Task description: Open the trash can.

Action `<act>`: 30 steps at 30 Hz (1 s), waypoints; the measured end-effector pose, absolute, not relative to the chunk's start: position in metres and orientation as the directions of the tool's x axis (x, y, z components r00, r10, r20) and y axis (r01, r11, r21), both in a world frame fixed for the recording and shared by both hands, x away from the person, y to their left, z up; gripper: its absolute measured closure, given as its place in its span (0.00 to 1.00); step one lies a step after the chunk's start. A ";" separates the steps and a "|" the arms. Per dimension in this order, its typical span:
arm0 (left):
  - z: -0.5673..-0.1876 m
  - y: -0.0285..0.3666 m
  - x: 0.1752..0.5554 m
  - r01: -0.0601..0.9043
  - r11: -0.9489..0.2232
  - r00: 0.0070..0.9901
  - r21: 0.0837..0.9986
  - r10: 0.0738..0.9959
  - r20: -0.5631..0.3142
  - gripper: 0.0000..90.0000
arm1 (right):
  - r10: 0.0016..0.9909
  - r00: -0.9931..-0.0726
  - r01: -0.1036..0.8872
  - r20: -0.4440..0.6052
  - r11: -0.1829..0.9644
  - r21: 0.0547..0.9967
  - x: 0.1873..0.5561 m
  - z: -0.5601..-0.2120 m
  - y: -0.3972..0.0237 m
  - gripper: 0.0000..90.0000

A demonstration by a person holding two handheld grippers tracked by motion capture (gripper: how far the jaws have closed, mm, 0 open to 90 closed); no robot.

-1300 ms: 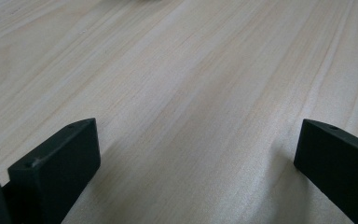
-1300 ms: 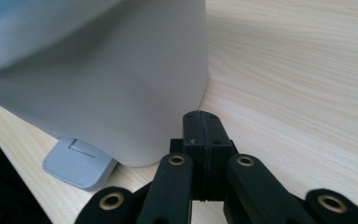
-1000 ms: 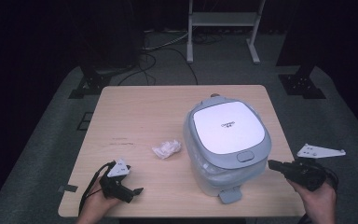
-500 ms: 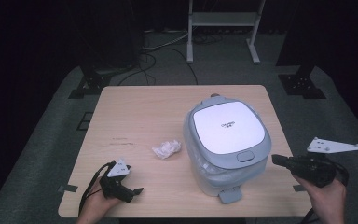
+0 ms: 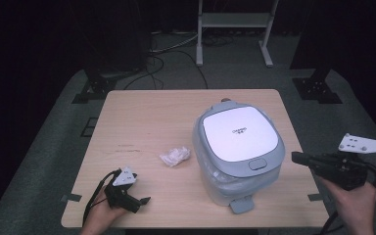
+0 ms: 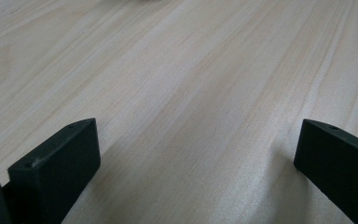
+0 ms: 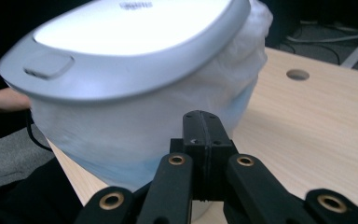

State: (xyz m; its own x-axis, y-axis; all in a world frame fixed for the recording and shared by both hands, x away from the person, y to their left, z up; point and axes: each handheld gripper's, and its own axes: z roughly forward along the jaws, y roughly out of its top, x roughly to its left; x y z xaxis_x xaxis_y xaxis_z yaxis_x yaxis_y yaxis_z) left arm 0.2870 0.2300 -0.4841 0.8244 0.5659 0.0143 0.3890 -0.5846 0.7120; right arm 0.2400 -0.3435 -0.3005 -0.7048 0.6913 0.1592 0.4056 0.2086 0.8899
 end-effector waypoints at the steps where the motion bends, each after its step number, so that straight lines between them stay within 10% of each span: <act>1: -0.484 0.230 0.287 0.389 -0.585 0.824 0.712 0.566 0.014 0.00 | 0.691 -0.705 0.406 0.159 0.209 0.890 0.240 -0.301 -0.344 1.00; 30: -0.484 0.231 0.286 0.389 -0.585 0.825 0.712 0.565 0.013 0.00 | 0.539 -0.828 0.293 0.152 0.185 0.938 0.238 -0.265 -0.319 1.00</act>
